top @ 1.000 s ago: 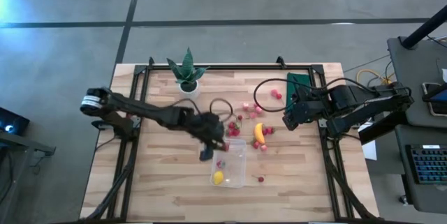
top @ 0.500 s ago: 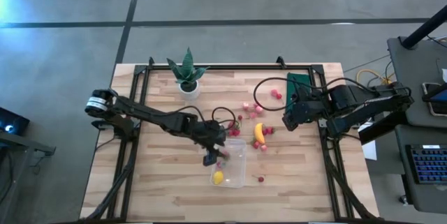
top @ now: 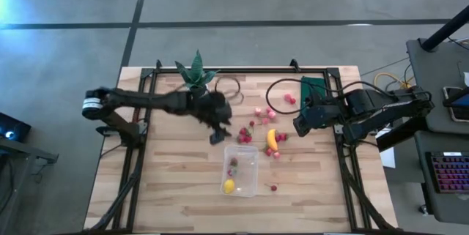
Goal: Pick and placing Produce into tupperware
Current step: Put the strawberry into the transparent bin
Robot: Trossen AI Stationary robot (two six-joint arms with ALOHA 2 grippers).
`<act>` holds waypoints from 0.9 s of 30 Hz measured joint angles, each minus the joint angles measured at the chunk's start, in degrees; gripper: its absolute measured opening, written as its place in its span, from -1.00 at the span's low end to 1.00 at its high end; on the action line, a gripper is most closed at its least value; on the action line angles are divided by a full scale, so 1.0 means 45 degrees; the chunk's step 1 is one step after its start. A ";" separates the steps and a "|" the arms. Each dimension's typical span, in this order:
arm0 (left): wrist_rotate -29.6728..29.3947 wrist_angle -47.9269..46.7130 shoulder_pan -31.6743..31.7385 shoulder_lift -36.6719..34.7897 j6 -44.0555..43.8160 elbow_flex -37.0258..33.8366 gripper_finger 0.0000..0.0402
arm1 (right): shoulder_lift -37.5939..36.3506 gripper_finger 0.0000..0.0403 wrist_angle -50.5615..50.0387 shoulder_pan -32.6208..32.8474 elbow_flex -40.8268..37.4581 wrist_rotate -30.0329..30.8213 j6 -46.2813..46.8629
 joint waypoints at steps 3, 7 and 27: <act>0.1048 0.0752 0.1034 0.0454 0.1255 -0.0038 0.05 | 0.0000 0.35 0.0024 0.0000 0.0000 0.0000 -0.0005; 0.1817 0.1567 0.1658 0.1605 0.1379 -0.0029 0.01 | 0.0000 0.35 0.0028 0.0000 0.0000 0.0087 -0.0003; -0.2488 0.1758 -0.0787 0.3827 0.1622 0.0440 0.00 | 0.0000 0.35 0.0027 0.0000 0.0000 0.0107 0.0068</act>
